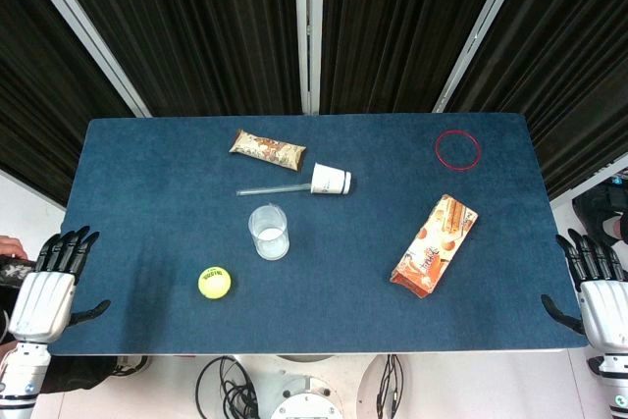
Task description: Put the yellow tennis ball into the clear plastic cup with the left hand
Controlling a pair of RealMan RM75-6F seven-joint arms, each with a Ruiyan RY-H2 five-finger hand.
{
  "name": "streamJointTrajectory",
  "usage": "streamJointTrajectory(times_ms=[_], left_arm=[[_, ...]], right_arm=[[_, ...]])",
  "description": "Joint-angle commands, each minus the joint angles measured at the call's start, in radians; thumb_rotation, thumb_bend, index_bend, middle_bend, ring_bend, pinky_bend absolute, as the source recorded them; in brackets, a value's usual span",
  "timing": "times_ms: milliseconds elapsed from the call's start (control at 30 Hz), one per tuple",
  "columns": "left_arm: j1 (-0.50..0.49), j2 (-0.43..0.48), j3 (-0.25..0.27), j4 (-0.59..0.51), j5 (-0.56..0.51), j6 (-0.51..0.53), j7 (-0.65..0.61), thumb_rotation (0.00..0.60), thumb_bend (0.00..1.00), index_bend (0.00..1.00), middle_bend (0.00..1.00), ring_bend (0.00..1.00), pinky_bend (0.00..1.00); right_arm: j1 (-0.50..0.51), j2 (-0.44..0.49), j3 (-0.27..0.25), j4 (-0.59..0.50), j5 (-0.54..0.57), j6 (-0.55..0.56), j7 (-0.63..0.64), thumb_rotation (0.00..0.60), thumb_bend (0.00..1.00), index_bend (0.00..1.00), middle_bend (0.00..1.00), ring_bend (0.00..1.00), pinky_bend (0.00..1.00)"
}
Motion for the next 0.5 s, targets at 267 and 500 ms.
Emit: streamJointTrajectory(times_ms=[267,500], left_arm=[[-0.004,-0.004,0.006,-0.001,0.014,-0.004,-0.011,0.600,0.01,0.01,0.00,0.00,0.00],[-0.040,-0.010,0.024,-0.016,0.068,-0.052,-0.054,0.600,0.01,0.01,0.00,0.00,0.00]], right_arm=[[0.003,0.002,-0.001,-0.001,-0.001,-0.006,0.000,0.600,0.18,0.00,0.00,0.00,0.00],[0.005,0.007,0.003,-0.012,-0.001,-0.004,-0.007,0.600,0.18,0.00,0.00,0.00,0.00]])
